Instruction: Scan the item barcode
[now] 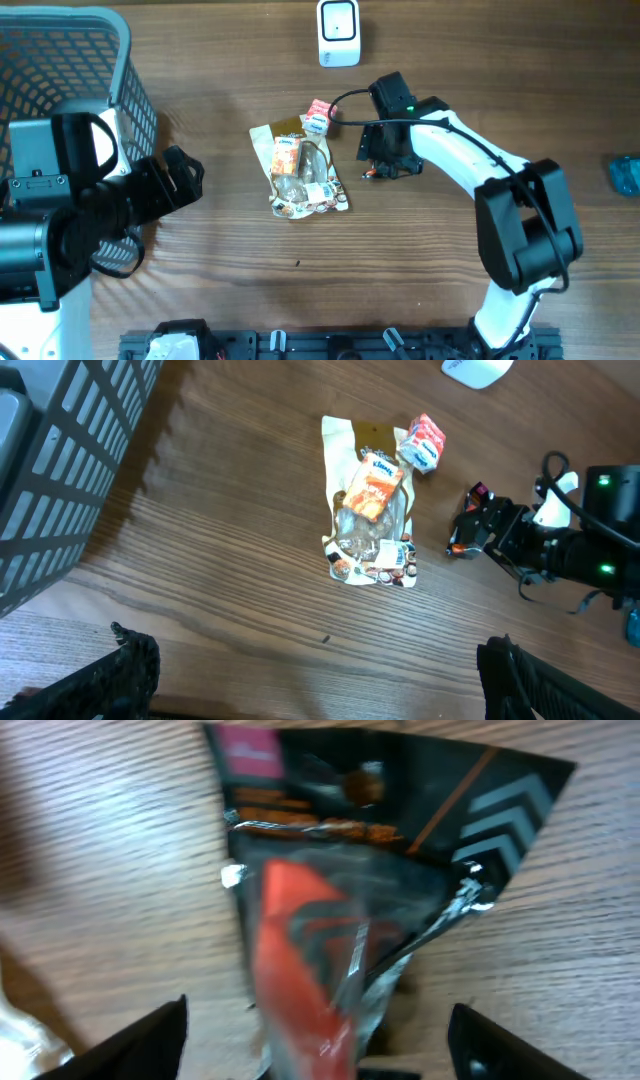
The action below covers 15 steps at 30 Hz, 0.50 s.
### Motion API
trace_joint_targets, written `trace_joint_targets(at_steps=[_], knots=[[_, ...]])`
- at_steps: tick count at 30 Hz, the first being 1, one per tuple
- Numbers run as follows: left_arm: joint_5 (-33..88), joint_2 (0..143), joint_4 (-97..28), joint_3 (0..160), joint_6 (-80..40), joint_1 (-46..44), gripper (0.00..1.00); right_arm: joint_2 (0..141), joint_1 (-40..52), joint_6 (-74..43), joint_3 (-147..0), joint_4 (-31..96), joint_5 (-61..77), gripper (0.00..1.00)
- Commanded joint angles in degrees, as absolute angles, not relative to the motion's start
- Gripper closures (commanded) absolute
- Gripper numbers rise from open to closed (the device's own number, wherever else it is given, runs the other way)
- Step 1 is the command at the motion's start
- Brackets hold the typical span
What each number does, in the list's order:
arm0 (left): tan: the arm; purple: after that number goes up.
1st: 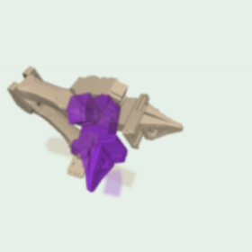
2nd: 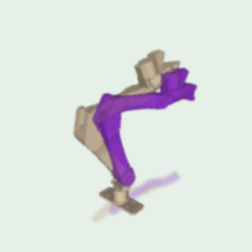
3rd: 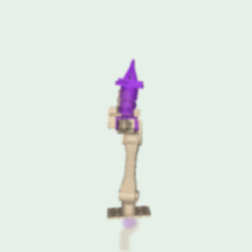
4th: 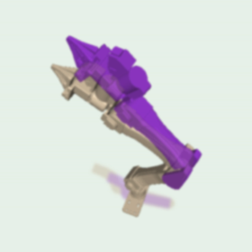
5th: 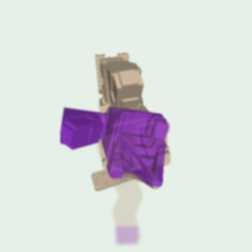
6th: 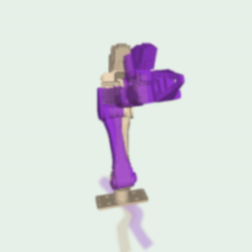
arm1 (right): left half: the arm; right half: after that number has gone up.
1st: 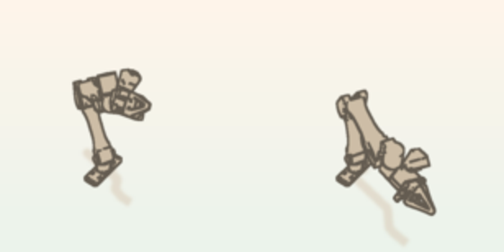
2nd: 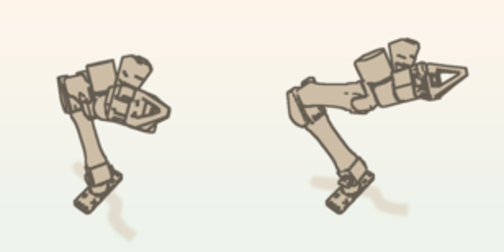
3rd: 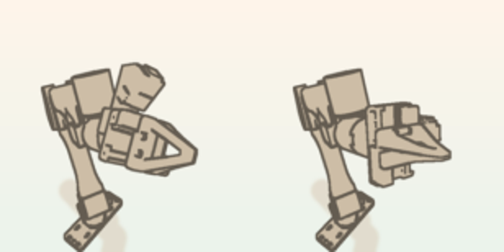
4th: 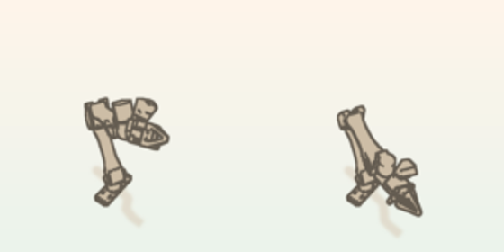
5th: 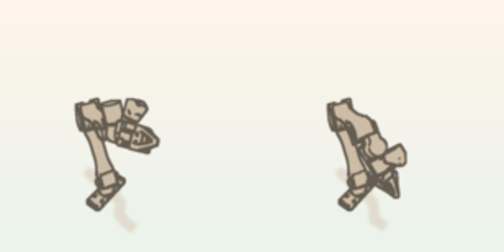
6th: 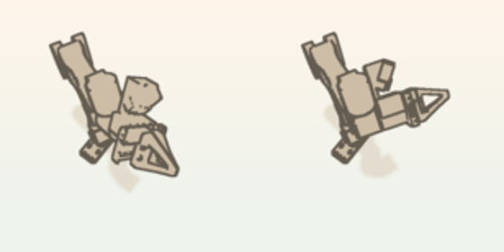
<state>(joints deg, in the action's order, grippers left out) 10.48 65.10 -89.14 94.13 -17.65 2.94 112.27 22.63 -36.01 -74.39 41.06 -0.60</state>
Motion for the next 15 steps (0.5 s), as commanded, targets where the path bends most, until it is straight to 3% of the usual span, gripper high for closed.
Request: trace_joint_targets(at_steps=[1, 5, 10, 13, 15], knots=[[10.4, 65.3, -89.0, 94.7, -16.9, 2.7, 0.00, 114.7, 22.7, -38.1, -75.4, 41.0, -7.2, 0.24], [10.4, 65.3, -89.0, 94.7, -16.9, 2.7, 0.00, 115.5, 22.7, -37.6, -75.4, 40.6, -7.3, 0.26], [10.4, 65.3, -89.0, 94.7, -16.9, 2.7, 0.00, 115.5, 22.7, -37.5, -75.5, 39.7, -7.2, 0.45], [10.4, 65.3, -89.0, 94.7, -16.9, 2.7, 0.00, 115.4, 22.7, -37.3, -76.4, 39.8, -7.3, 0.61], [10.4, 65.3, -89.0, 94.7, -16.9, 2.7, 0.00, 115.1, 22.7, -35.8, -77.0, 39.7, -7.3, 0.61]])
